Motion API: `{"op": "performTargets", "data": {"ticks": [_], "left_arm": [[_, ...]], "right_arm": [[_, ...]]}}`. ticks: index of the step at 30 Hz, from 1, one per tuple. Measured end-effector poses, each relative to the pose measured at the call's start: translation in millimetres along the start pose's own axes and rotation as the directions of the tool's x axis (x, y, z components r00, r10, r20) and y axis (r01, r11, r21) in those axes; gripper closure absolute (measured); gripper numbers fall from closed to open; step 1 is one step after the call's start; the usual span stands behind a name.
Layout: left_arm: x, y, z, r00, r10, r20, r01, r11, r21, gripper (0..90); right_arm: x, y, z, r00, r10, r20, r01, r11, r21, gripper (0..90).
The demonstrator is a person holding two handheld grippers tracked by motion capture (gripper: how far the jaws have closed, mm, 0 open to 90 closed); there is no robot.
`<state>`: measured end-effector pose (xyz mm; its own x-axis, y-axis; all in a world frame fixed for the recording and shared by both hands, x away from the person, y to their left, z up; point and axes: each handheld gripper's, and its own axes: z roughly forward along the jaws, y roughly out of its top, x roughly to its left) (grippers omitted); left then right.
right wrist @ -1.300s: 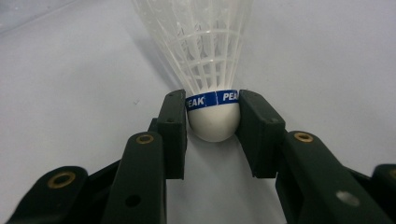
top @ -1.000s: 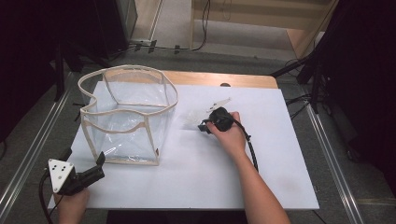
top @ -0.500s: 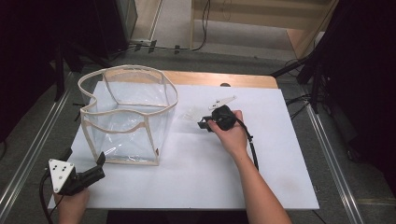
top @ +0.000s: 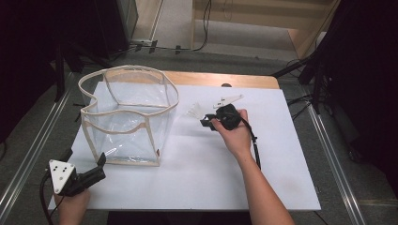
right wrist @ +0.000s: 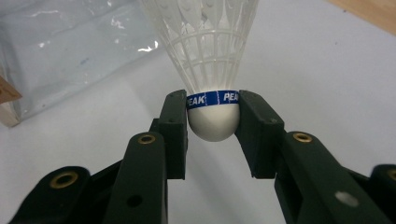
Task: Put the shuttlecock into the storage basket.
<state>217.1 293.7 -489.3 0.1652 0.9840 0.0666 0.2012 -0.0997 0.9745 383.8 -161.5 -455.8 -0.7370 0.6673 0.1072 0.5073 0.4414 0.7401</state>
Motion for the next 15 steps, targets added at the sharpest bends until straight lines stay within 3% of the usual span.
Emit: {"op": "performTargets", "data": {"ticks": [15], "left_arm": [[-0.4, -0.1, 0.0, 1.0000, -0.001, -0.001, 0.001, 1.0000, -0.001, 0.0]], "right_arm": [[1.8, 3.1, -12.1, 1.0000, 0.004, -0.003, -0.004, 0.999, -0.045, 63.0]]}}
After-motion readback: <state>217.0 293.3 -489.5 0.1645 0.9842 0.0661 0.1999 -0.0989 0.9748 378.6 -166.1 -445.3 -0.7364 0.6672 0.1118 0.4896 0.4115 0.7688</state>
